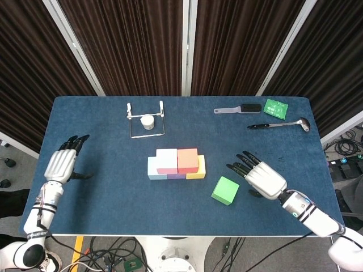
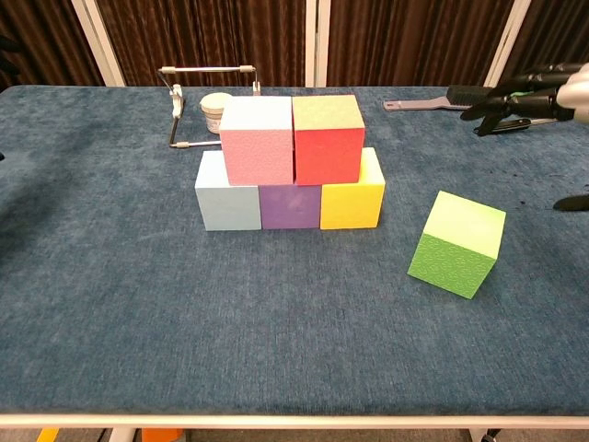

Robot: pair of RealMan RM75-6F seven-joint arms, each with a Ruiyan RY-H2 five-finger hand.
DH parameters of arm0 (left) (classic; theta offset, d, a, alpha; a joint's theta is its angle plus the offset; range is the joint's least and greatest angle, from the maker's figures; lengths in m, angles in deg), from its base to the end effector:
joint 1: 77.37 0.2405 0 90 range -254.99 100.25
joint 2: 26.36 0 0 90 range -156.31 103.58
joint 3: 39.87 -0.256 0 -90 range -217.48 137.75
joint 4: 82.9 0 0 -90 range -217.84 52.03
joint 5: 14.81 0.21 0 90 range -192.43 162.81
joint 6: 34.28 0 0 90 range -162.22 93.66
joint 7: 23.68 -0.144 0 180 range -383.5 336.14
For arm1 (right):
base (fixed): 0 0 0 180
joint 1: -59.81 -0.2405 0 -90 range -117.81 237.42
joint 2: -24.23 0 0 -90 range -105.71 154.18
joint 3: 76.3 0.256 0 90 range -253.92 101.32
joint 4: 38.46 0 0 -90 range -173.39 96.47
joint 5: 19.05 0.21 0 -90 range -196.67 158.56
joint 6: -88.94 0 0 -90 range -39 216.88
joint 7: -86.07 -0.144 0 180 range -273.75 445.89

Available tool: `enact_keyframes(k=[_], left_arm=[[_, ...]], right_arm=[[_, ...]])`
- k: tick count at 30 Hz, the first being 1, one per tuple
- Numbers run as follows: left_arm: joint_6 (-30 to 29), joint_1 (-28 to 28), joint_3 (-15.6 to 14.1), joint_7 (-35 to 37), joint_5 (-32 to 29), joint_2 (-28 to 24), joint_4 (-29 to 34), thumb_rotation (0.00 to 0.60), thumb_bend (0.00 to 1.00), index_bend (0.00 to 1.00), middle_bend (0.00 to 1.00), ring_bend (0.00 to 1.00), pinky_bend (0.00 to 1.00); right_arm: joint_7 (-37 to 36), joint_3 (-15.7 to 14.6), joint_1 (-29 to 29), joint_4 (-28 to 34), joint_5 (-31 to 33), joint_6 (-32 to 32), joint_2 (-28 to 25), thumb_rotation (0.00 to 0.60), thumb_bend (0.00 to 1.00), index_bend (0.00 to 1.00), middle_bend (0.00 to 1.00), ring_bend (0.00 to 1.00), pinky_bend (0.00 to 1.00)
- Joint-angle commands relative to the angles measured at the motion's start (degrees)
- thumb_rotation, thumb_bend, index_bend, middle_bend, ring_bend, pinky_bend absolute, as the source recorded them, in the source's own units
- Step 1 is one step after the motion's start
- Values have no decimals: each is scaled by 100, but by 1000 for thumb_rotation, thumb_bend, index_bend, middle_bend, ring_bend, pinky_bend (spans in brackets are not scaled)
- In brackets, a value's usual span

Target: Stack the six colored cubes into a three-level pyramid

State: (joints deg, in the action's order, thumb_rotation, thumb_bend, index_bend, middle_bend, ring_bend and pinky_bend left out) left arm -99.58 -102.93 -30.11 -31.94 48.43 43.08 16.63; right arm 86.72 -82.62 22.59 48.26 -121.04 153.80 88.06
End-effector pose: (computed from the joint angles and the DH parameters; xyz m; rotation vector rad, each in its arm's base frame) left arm -0.2376 0.2932 0.0988 -1.4699 -1.1547 -0.9356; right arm -0.2162 -0.2857 0.0928 2.2317 -0.4894 0.8524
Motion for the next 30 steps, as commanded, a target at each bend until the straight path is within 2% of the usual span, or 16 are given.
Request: enact_keyframes(k=[1, 7, 20, 24, 30], left_arm=[[-19, 9, -10, -31, -12, 2, 6, 600, 33, 74, 113, 1, 137], [-42, 27, -27, -63, -40, 2, 18, 600, 33, 74, 113, 1, 137], [-69, 98, -75, 54, 3, 16, -83, 600, 33, 74, 113, 0, 137], [-46, 116, -97, 123, 34, 31, -138, 600, 33, 74, 113, 1, 137], [-35, 137, -112, 211, 96, 46, -192, 600, 33, 74, 113, 0, 137]], right_arm=[[-120, -60, 39, -93, -191, 102, 133, 600, 101, 0, 173, 0, 0], [31, -70, -37, -161, -386, -19, 293, 600, 101, 0, 165, 0, 0], [266, 48, -345, -173, -270, -692, 675, 600, 101, 0, 163, 0, 0], [285, 77, -355, -123, -187, -741, 682, 600, 108, 0, 251, 0, 0], [330, 127, -295, 15, -12, -730, 632, 600, 123, 0, 450, 11, 0]])
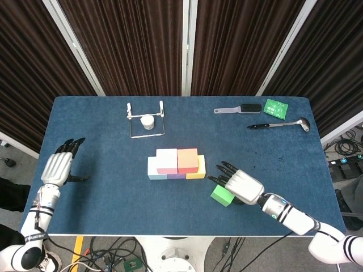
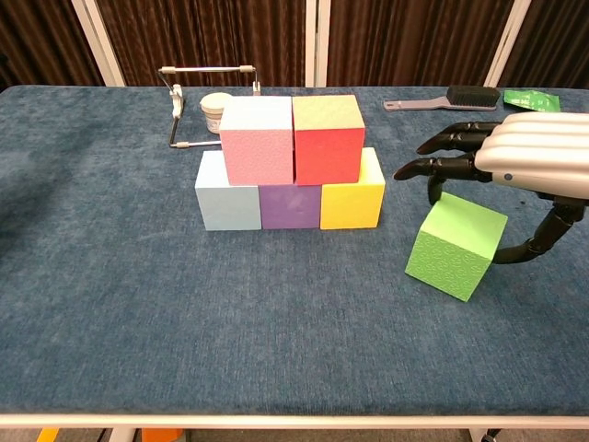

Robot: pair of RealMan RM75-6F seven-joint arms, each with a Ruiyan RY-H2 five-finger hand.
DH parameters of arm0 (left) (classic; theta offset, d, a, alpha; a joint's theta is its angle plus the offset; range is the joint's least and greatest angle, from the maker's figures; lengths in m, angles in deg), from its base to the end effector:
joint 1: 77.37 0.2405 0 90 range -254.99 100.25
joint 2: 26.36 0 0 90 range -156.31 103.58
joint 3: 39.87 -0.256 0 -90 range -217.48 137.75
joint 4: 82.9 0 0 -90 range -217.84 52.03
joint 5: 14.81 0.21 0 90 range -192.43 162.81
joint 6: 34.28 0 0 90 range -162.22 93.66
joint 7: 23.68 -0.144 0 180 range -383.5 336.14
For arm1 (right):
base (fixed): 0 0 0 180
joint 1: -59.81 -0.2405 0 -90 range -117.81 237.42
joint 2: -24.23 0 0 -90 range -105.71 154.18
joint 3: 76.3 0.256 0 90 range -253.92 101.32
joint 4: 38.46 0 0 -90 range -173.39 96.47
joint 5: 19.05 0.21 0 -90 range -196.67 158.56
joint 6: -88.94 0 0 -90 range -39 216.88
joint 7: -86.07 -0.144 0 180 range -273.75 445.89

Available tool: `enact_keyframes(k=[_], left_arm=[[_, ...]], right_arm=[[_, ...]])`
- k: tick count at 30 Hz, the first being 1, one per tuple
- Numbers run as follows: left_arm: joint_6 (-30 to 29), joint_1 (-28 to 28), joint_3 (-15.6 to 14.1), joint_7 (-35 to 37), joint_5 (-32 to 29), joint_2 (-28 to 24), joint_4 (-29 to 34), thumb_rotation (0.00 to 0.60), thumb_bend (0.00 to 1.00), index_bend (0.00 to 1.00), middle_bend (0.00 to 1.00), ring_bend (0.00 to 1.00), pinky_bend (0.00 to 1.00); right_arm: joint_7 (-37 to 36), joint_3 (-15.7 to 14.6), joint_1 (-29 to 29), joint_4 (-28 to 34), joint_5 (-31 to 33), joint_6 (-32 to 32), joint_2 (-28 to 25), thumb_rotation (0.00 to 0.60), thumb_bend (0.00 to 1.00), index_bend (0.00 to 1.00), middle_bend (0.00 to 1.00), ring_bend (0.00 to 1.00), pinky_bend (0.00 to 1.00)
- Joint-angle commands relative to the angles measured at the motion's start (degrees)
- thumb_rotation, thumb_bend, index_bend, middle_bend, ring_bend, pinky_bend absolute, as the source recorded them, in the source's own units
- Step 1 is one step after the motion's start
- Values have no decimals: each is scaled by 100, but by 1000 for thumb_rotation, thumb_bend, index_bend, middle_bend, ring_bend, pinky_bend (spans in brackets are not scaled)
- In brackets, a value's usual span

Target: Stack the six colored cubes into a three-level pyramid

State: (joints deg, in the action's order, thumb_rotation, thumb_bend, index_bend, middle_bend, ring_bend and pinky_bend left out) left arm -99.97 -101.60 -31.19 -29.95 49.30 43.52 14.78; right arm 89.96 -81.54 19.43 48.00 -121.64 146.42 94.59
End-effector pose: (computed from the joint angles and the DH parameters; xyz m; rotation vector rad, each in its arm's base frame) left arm -0.2517 0.2867 0.0976 -1.4498 -1.1716 -0.9202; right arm -0.1944 -0.2856 0.0429 2.3620 -0.4699 0.8271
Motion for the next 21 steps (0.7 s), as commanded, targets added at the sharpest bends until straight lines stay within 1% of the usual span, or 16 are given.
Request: enact_keyframes(k=[1, 6, 9, 12, 17, 21], left_arm=[[9, 6, -3, 30, 19, -1, -10, 600, 33, 74, 113, 0, 137], [26, 7, 13, 112, 55, -11, -30, 600, 32, 74, 113, 1, 137], [45, 11, 12, 170, 82, -12, -52, 600, 33, 74, 113, 1, 137], [37, 28, 6, 236, 124, -5, -77, 600, 33, 74, 113, 1, 137], [36, 65, -4, 351, 187, -59, -80, 600, 33, 74, 113, 1, 137], [52, 83, 11, 479, 223, -113, -82, 600, 33, 74, 113, 0, 137]], right_arm=[[5, 34, 32, 76, 92, 7, -40, 600, 124, 0, 479, 25, 0], [178, 161, 78, 239, 305, 29, -174, 600, 124, 0, 561, 64, 0], [544, 312, 127, 373, 617, -35, -259, 600, 124, 0, 588, 75, 0], [991, 480, 145, 507, 1058, -213, -308, 600, 123, 0, 615, 88, 0], [1541, 860, 91, 885, 1741, -337, -470, 600, 123, 0, 636, 106, 0], [1803, 1218, 12, 1424, 2213, -304, -839, 600, 124, 0, 659, 124, 0]])
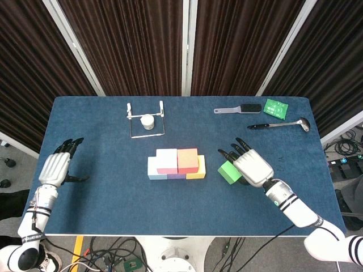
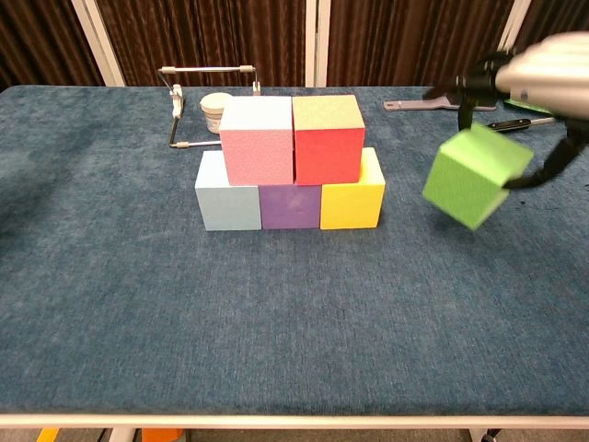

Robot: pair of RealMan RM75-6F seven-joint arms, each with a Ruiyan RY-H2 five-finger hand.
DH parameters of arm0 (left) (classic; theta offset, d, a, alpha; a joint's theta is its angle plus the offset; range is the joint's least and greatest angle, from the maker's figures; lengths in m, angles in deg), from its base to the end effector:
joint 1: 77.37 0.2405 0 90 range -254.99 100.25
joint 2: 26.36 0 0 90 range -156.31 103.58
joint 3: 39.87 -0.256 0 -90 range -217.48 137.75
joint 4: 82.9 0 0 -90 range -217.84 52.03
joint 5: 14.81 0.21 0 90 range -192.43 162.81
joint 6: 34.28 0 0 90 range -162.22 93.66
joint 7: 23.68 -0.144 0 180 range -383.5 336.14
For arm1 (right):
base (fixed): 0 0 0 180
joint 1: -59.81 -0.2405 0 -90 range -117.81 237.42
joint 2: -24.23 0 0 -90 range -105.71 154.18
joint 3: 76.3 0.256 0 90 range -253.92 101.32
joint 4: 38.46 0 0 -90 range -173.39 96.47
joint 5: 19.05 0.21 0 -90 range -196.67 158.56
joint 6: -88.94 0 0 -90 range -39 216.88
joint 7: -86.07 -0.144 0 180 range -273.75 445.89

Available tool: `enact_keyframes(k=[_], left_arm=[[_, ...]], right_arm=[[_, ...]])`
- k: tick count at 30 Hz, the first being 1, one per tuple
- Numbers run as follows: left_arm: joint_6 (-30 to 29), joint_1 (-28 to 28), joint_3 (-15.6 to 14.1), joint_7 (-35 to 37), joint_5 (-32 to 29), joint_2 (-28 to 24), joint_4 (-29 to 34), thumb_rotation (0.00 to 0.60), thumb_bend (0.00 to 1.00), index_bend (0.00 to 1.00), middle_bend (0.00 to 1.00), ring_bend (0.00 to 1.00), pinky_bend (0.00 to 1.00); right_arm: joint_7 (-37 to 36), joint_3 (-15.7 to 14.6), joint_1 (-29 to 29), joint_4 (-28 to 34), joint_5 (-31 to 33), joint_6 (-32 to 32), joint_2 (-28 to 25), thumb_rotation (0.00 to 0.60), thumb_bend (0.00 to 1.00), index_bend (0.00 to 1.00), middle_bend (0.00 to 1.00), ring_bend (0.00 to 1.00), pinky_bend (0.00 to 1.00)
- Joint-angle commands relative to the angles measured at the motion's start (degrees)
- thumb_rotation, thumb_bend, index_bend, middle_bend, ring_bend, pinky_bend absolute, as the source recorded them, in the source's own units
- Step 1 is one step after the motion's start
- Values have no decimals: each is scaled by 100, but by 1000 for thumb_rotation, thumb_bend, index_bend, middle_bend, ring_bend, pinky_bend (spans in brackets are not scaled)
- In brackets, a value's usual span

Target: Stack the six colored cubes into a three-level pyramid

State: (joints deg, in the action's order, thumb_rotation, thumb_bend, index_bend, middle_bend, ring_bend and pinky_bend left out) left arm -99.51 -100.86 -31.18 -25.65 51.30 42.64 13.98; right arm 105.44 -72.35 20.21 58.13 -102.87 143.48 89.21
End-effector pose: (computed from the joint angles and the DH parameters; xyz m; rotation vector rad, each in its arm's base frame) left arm -0.2561 0.2854 0.1028 -1.4381 -1.1975 -0.9553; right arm -0.1696 -0.3175 0.0822 2.1005 -0.4957 0.7778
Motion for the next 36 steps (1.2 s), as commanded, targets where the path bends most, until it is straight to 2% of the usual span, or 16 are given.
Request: enact_keyframes(k=[1, 8, 14, 19, 24, 32, 36], left_arm=[[6, 13, 13, 81, 39, -33, -5, 600, 33, 75, 113, 0, 137], [-21, 39, 21, 171, 140, -126, 50, 600, 33, 74, 113, 0, 137], [-31, 48, 60, 256, 154, -193, 98, 600, 33, 74, 113, 0, 137], [-29, 41, 82, 348, 218, -219, 92, 600, 33, 75, 113, 1, 137], [-68, 71, 78, 426, 275, -242, 91, 600, 33, 75, 113, 1, 137], [-122, 143, 70, 588, 313, -272, 28, 600, 33, 74, 113, 0, 137], [-140, 167, 62, 667, 367, -286, 8, 600, 33, 74, 113, 0, 137]], right_arm=[[363, 426, -111, 608, 524, -19, -439, 600, 124, 0, 660, 124, 0], [971, 1137, -579, 1765, 2041, -247, -1234, 600, 121, 0, 686, 131, 0], [1786, 1399, -1380, 2496, 3828, -455, -1675, 600, 121, 0, 698, 141, 0], [2491, 1325, -2223, 2690, 5157, -253, -1487, 600, 125, 0, 708, 167, 0], [2780, 1329, -2890, 2673, 6165, 143, -1071, 600, 124, 0, 714, 176, 0], [3124, 1461, -3715, 2674, 7141, 758, -647, 600, 120, 0, 752, 215, 0], [3454, 1561, -4207, 2772, 8130, 1295, -453, 600, 120, 0, 757, 219, 0]])
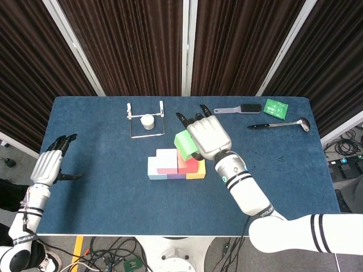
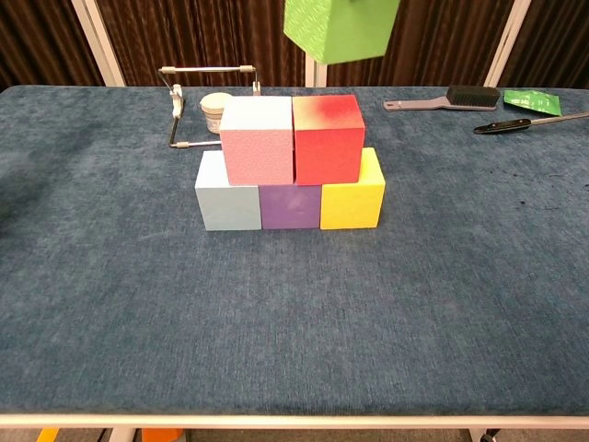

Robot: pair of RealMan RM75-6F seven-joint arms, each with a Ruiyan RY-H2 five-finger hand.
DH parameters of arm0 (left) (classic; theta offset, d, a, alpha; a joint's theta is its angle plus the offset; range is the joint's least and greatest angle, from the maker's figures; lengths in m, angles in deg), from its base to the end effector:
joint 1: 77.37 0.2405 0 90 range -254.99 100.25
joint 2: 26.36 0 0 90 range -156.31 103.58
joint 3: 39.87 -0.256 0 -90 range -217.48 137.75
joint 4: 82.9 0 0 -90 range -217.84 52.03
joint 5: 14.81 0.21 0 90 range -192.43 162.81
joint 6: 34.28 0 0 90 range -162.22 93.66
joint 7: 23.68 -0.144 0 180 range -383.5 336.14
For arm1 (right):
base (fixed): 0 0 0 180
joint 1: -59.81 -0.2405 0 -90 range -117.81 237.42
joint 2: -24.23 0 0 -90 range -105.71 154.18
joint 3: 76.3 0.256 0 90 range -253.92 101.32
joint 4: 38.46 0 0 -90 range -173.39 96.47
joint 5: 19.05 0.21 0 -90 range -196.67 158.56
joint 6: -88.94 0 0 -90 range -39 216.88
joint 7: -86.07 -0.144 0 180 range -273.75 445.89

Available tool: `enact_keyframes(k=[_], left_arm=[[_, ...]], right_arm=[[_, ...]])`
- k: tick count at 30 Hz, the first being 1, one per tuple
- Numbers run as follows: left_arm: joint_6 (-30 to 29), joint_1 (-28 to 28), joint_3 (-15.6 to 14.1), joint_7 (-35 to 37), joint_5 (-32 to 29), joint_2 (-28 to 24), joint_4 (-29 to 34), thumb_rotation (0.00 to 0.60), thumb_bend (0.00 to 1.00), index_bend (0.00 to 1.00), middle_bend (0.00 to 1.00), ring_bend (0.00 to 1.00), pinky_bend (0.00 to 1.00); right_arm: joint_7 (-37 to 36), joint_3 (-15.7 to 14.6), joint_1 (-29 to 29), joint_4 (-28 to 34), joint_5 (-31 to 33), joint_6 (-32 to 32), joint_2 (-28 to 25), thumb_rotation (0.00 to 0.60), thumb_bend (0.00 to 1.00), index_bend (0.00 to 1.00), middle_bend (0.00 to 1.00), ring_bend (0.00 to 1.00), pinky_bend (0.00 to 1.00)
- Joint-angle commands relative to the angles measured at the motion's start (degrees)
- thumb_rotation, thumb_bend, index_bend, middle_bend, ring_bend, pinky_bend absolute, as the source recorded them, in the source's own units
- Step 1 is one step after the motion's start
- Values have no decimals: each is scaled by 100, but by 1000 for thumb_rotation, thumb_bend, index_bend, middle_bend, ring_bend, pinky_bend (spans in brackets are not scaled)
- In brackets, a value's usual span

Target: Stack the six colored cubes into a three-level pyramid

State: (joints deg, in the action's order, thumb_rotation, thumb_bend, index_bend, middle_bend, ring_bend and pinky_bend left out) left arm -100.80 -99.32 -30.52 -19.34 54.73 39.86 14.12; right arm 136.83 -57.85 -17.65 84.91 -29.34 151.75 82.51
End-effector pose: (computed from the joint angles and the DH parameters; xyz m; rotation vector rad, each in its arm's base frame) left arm -0.2588 0.2834 0.1227 -1.4025 -1.2004 -1.0335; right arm 0.0434 -0.3415 0.1150 1.9425 -0.7278 0.7885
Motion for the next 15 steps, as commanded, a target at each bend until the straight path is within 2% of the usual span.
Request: enact_keyframes(k=[1, 4, 7, 15], left_arm=[[-10, 17, -4, 69, 38, -6, -24, 600, 33, 74, 113, 0, 137], [-18, 27, -5, 151, 91, -6, -56, 600, 33, 74, 113, 1, 137], [-20, 40, -18, 213, 136, -8, -90, 600, 33, 74, 113, 0, 137], [10, 69, -27, 374, 157, -13, -201, 600, 33, 75, 113, 0, 137]], right_arm=[[447, 157, -598, 104, 1144, 612, 287, 600, 120, 0, 757, 219, 0], [757, 266, -992, 36, 1871, 924, 474, 600, 120, 0, 757, 219, 0], [972, 341, -1261, -110, 2276, 1196, 690, 600, 120, 0, 757, 219, 0], [1213, 523, -1594, -503, 2684, 1559, 1213, 600, 120, 0, 758, 219, 0]])
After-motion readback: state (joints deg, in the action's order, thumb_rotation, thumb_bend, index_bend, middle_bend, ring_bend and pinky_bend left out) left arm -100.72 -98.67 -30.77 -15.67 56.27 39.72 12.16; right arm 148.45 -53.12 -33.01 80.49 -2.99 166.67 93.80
